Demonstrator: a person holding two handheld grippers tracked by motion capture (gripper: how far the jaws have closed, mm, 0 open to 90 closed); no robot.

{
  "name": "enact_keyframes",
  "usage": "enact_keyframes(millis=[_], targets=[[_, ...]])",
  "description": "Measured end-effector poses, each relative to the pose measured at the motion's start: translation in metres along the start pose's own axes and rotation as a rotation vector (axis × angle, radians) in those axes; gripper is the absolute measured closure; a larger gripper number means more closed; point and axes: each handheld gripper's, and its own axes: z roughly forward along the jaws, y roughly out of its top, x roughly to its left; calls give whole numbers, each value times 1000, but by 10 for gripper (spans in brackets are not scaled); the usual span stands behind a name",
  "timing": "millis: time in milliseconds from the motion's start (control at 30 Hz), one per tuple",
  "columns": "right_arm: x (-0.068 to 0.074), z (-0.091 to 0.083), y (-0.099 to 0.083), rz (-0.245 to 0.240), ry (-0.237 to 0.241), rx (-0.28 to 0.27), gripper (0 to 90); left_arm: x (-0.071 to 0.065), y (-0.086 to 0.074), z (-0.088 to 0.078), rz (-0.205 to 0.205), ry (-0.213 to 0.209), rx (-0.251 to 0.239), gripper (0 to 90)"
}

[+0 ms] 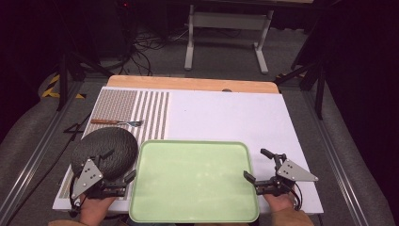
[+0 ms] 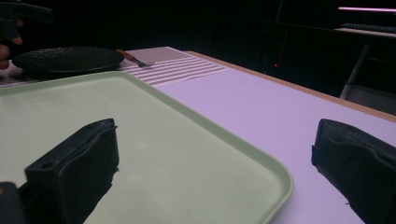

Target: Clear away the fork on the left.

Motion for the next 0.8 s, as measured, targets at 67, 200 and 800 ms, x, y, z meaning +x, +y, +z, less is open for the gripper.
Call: enact_keyframes(millis=[67, 200, 800], targets=[[0, 0, 0, 2, 1, 2, 14, -1, 1, 1, 2, -1, 6, 11], [-1, 0, 0, 7, 1, 3, 14, -2, 7, 0, 65, 30, 49, 26], [-2, 1, -2, 10, 4, 4, 14, 31, 54, 21, 399, 149, 337, 58]])
